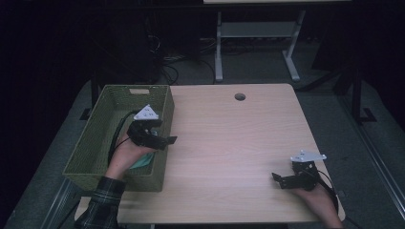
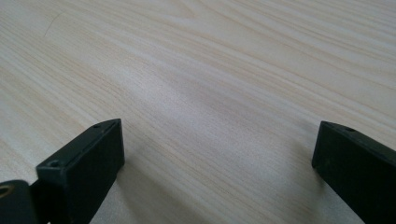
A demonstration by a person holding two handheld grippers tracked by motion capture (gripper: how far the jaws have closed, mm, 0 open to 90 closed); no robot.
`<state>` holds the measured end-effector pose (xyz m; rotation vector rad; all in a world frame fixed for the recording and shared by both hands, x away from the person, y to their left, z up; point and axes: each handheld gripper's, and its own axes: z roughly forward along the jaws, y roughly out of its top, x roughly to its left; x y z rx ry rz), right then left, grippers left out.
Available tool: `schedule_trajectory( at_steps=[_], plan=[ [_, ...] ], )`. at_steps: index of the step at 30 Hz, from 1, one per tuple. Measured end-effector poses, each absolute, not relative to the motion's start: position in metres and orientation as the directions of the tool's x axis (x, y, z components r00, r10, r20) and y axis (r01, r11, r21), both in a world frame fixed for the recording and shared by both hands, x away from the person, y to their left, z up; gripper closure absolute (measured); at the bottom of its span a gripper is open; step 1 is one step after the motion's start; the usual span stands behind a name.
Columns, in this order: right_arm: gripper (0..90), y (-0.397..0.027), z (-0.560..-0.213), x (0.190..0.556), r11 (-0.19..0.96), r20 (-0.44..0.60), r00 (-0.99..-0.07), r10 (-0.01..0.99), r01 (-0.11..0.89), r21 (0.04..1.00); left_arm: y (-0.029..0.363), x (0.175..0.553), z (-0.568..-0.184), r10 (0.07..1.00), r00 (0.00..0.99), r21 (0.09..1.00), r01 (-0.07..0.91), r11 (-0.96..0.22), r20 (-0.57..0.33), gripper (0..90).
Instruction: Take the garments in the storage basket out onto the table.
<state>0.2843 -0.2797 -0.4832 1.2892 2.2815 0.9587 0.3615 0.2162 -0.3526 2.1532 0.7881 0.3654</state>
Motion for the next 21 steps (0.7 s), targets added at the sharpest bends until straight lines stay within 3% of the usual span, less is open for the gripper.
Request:
schedule_trajectory(
  at_steps=[21],
  plan=[
    [2.1,-0.280,-0.483,0.284,0.357,0.027,-0.525,0.851,0.615,0.703,0.250,0.368,-0.353,0.697,0.717,0.766,0.451,-0.458,-0.005,13.5]
  ],
)
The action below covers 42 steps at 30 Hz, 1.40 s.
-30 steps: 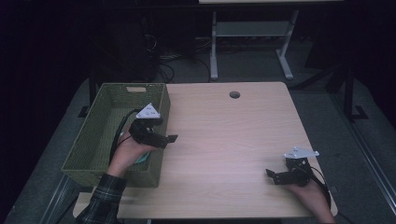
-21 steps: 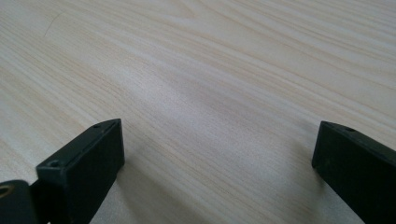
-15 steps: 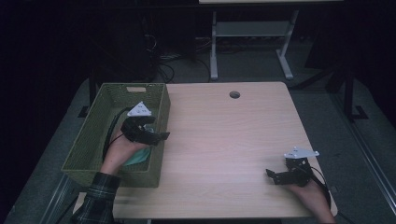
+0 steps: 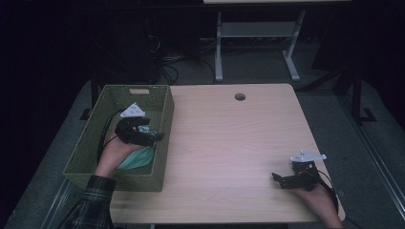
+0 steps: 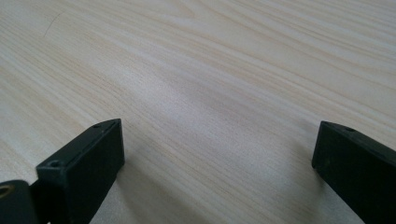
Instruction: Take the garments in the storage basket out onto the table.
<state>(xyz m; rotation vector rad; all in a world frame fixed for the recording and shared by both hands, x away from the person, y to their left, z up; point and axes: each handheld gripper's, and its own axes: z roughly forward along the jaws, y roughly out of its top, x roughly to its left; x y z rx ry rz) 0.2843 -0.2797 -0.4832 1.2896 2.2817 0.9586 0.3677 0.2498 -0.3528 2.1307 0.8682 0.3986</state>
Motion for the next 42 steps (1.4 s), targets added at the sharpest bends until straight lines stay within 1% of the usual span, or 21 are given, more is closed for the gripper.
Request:
schedule_trajectory(
  at_steps=[2,12,20,34,42],
  plan=[
    [2.0,-0.280,-0.483,0.284,0.357,0.027,-0.525,0.851,0.615,0.704,0.254,0.369,-0.352,0.698,0.716,0.764,0.446,-0.466,0.008,13.5],
    [2.1,-0.280,-0.483,0.284,0.358,0.027,-0.526,0.850,0.614,0.704,0.275,0.369,-0.354,0.725,0.688,0.773,0.451,-0.447,0.017,13.5],
    [2.1,-0.280,-0.483,0.284,0.358,0.027,-0.526,0.850,0.614,0.704,0.283,0.369,-0.357,0.730,0.683,0.775,0.447,-0.446,0.025,13.5],
    [2.1,-0.280,-0.483,0.284,0.357,0.028,-0.525,0.851,0.615,0.703,0.297,0.370,-0.370,0.749,0.662,0.770,0.461,-0.441,0.032,13.5],
    [2.1,-0.280,-0.483,0.284,0.357,0.028,-0.525,0.851,0.615,0.703,0.303,0.372,-0.385,0.756,0.655,0.755,0.485,-0.442,0.021,13.5]
  ],
)
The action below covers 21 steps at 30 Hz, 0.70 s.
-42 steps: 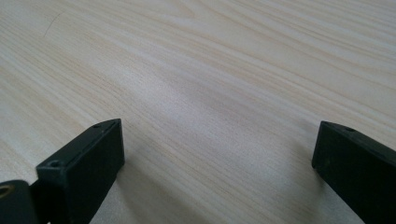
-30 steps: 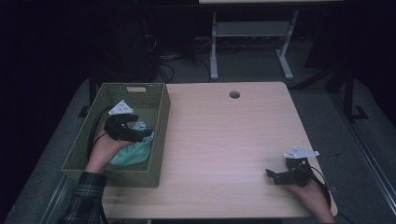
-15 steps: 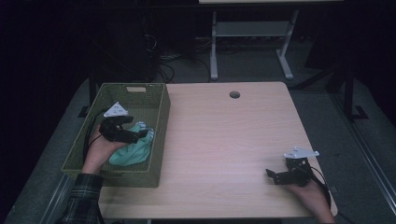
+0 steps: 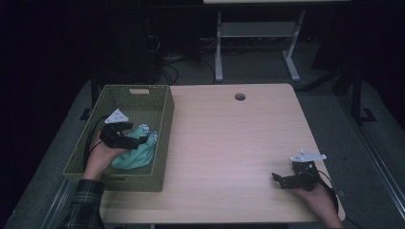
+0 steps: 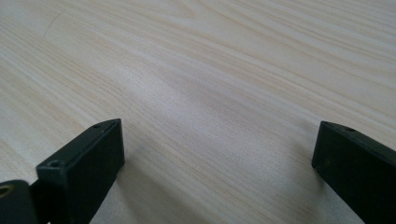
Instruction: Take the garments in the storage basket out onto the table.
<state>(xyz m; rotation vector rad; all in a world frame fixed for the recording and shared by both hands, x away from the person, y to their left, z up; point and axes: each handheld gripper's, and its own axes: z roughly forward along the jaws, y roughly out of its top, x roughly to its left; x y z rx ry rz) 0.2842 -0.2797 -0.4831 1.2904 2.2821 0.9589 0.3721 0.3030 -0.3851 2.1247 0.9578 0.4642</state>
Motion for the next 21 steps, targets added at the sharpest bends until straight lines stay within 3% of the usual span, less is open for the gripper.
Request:
schedule_trajectory(
  at_steps=[21],
  plan=[
    [2.1,-0.280,-0.483,0.284,0.358,0.027,-0.527,0.849,0.614,0.703,0.305,0.378,-0.403,0.777,0.629,0.696,0.565,-0.442,-0.017,13.5]
  ],
)
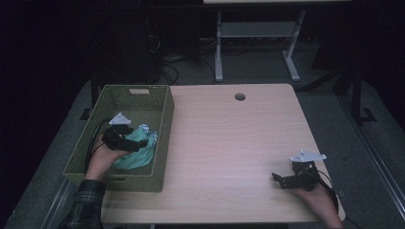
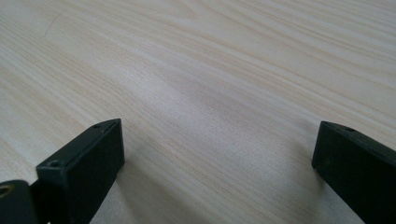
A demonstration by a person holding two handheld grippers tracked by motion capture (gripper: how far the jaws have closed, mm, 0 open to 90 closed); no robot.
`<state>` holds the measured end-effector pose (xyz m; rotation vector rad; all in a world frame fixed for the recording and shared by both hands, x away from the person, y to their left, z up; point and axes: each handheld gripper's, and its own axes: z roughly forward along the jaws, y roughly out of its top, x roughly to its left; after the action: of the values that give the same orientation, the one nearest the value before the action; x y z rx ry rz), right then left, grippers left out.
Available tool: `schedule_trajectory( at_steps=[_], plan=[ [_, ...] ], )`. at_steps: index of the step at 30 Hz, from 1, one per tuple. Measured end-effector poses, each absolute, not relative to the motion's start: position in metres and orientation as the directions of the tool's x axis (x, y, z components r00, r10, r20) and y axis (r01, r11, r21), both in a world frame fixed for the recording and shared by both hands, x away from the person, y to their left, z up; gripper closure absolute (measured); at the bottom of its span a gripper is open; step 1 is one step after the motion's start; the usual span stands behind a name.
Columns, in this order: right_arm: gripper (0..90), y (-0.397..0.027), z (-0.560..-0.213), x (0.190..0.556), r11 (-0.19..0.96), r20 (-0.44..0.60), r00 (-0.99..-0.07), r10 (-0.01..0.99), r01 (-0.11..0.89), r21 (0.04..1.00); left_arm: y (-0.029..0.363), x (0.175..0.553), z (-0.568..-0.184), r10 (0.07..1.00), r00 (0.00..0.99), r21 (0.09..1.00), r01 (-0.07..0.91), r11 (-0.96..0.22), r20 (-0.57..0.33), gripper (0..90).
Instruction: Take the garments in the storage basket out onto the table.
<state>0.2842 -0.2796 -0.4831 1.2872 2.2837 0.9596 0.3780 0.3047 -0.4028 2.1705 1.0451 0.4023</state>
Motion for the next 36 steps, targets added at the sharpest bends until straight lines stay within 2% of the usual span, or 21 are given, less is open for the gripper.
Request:
schedule_trajectory(
  at_steps=[6,13,21,23,24,29,36],
  plan=[
    [2.1,-0.2796,-0.4831,0.2842,0.360,0.027,-0.528,0.849,0.613,0.703,0.3060,0.3793,-0.4042,0.778,0.627,0.687,0.580,-0.437,-0.035,15.2],
    [2.1,-0.2796,-0.4831,0.2842,0.360,0.027,-0.528,0.849,0.614,0.703,0.3073,0.3786,-0.4043,0.781,0.623,0.676,0.595,-0.435,-0.046,30.2],
    [2.0,-0.2796,-0.4831,0.2842,0.360,0.027,-0.528,0.849,0.614,0.703,0.3077,0.3785,-0.4063,0.789,0.610,0.638,0.635,-0.434,-0.071,52.3],
    [2.1,-0.2796,-0.4831,0.2842,0.360,0.027,-0.528,0.849,0.613,0.703,0.3082,0.3786,-0.4062,0.789,0.611,0.630,0.640,-0.440,-0.069,55.2],
    [2.1,-0.2796,-0.4831,0.2842,0.360,0.027,-0.528,0.849,0.613,0.703,0.3083,0.3786,-0.4062,0.789,0.609,0.618,0.650,-0.442,-0.076,63.9],
    [2.1,-0.2796,-0.4831,0.2842,0.360,0.027,-0.528,0.849,0.613,0.703,0.3086,0.3777,-0.4052,0.792,0.603,0.607,0.667,-0.433,-0.097,79.4],
    [2.1,-0.2796,-0.4831,0.2842,0.360,0.027,-0.528,0.849,0.614,0.703,0.3124,0.3755,-0.3987,0.795,0.596,0.633,0.660,-0.404,-0.115,82.3]
  ],
)
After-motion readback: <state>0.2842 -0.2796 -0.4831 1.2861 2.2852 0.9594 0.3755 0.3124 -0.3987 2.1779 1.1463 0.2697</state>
